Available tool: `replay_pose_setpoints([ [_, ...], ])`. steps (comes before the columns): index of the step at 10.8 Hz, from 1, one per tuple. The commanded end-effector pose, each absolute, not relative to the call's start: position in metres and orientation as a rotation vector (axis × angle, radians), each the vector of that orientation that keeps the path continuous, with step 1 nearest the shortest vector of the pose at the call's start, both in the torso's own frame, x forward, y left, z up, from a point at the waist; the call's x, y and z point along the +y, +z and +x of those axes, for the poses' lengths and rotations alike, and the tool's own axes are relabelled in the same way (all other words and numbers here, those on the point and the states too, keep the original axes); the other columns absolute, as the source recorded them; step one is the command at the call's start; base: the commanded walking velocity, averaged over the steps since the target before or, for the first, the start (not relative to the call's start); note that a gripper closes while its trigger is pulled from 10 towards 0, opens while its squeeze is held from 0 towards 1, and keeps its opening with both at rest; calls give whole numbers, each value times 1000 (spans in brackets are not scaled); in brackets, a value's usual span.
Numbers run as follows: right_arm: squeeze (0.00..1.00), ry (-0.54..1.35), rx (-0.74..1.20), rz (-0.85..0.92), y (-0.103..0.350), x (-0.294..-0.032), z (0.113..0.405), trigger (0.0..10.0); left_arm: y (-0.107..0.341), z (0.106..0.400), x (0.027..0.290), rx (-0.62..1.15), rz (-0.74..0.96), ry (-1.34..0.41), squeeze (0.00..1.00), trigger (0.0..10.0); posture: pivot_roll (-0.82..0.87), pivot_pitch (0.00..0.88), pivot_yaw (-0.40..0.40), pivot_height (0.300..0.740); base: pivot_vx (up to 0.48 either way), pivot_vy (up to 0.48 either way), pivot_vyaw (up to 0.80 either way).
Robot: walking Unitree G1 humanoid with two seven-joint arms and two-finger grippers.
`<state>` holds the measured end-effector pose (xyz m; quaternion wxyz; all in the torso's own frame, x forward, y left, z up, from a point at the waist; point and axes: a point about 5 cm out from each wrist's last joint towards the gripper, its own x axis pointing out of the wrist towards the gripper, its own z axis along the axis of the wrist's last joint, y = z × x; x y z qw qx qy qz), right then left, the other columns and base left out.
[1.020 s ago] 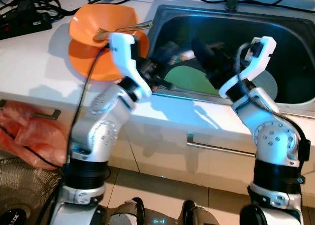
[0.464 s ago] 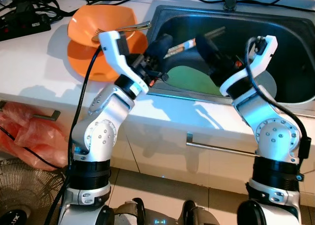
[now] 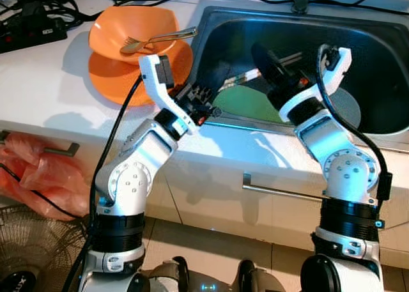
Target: Kitchen organization
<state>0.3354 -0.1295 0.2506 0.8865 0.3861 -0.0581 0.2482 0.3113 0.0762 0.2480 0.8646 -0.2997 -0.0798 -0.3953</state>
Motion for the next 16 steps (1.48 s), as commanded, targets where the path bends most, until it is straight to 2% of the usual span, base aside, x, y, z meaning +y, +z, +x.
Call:
replay_pose_setpoints([
  [1, 0, 536, -154, 829, 259, -128, 335, 0, 250, 309, 74, -157, -626, -850, 0, 0, 93, 184, 79, 740, 0, 0, 0],
  [4, 0, 527, -152, 847, 258, -128, 337, 0, 248, 312, 78, -127, -690, -838, 0, 0, 91, 185, 81, 740, 0, 0, 0],
  [14, 0, 536, -115, 889, 251, -125, 335, 0, 242, 306, 69, -63, -674, -886, 0, 0, 93, 190, 86, 740, 0, 0, 0],
  [15, 0, 539, -113, 889, 251, -124, 335, 0, 242, 306, 68, -62, -665, -890, 0, 6353, 92, 188, 87, 740, 0, 0, 0],
  [16, 0, 549, -115, 887, 252, -124, 334, 0, 242, 307, 68, -59, -656, -890, 0, 10000, 93, 187, 87, 740, 0, 0, 0],
])
